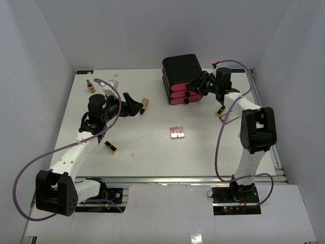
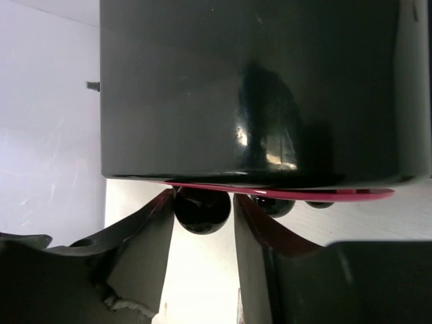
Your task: Organize the makeup
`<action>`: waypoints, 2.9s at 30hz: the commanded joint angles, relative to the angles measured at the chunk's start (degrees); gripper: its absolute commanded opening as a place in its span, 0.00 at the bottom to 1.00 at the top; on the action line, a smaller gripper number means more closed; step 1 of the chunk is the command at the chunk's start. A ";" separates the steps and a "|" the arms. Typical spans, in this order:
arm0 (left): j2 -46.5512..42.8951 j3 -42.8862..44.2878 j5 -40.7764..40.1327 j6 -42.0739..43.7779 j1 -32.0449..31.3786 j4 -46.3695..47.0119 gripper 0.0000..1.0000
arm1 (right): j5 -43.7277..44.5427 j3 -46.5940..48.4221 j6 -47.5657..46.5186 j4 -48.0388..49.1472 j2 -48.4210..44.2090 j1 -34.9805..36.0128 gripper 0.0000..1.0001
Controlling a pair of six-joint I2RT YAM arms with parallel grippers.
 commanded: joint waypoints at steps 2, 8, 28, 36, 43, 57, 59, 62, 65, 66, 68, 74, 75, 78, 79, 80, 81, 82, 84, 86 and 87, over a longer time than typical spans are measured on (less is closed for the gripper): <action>-0.93 2.08 -0.32 0.75 0.38 0.08 0.98 | 0.73 1.91 0.36 1.95 0.20 0.33 0.38; -1.01 2.17 -0.32 0.81 0.41 0.01 0.98 | 0.63 -3.58 0.44 3.45 -3.42 0.33 0.26; -0.67 1.73 -1.03 1.06 0.41 0.11 0.98 | -0.54 -26.02 -0.26 6.68 -22.32 -0.72 0.27; -0.41 1.68 -1.37 1.34 0.41 -0.02 0.98 | -0.35 -26.03 -0.56 7.99 -21.39 -1.75 0.37; -0.07 1.73 -1.55 1.51 0.49 -0.15 0.98 | -0.77 -27.71 -1.71 9.58 -22.48 -2.39 0.88; 4.01 3.90 -7.07 3.62 0.41 -5.67 0.98 | -19.46 -35.37 -11.52 14.65 -31.19 -7.44 0.90; 5.28 4.49 -6.49 3.62 0.53 -6.96 0.97 | -25.04 -36.95 -13.05 15.69 -31.72 -9.38 0.90; 11.44 6.95 -2.12 3.83 0.88 -8.48 0.94 | -35.36 -38.35 -18.69 15.76 -31.85 -11.75 0.90; 18.85 11.57 2.02 3.94 0.85 -10.93 0.98 | -39.79 -37.86 -27.79 10.45 -33.94 -12.78 0.91; 21.66 12.86 3.26 3.89 0.85 -11.77 0.98 | -39.89 -37.51 -31.32 7.89 -34.91 -13.09 0.91; 24.81 16.55 2.94 3.97 0.68 -13.37 0.98 | -39.90 -34.76 -41.16 -0.42 -37.97 -13.80 0.91; 36.40 27.00 -4.86 6.16 -3.26 -17.39 0.97 | -41.30 -34.83 -46.99 -3.30 -44.66 -17.35 0.91; 37.90 29.55 -6.32 7.01 -4.07 -18.63 0.95 | -41.60 -35.38 -46.91 -2.62 -44.96 -18.04 0.92; 43.27 36.20 -12.64 8.89 -5.32 -21.73 0.90 | -42.54 -35.73 -46.48 -1.89 -45.25 -19.44 0.91; 44.27 37.39 -15.04 9.35 -5.41 -22.46 0.88 | -43.04 -35.78 -46.38 -1.76 -45.12 -19.89 0.92; 45.25 38.57 -17.36 9.88 -5.51 -23.20 0.87 | -43.47 -35.79 -46.29 -1.64 -45.05 -20.30 0.92; 46.17 39.71 -19.47 10.61 -5.62 -24.00 0.85 | -43.70 -35.74 -46.17 -1.58 -45.16 -20.59 0.91; 46.88 40.53 -20.85 11.50 -5.79 -24.73 0.85 | -43.85 -35.72 -46.10 -1.52 -45.28 -20.81 0.92; 47.66 41.19 -23.18 12.94 -6.04 -25.48 0.84 | -43.94 -35.82 -46.12 -1.46 -45.47 -21.06 0.92; 48.17 41.16 -25.40 14.06 -6.23 -25.58 0.84 | -43.97 -35.92 -46.00 -1.32 -45.52 -21.20 0.91; 48.52 41.10 -25.54 14.66 -6.35 -25.64 0.84 | -44.03 -35.98 -45.88 -1.14 -45.46 -21.20 0.91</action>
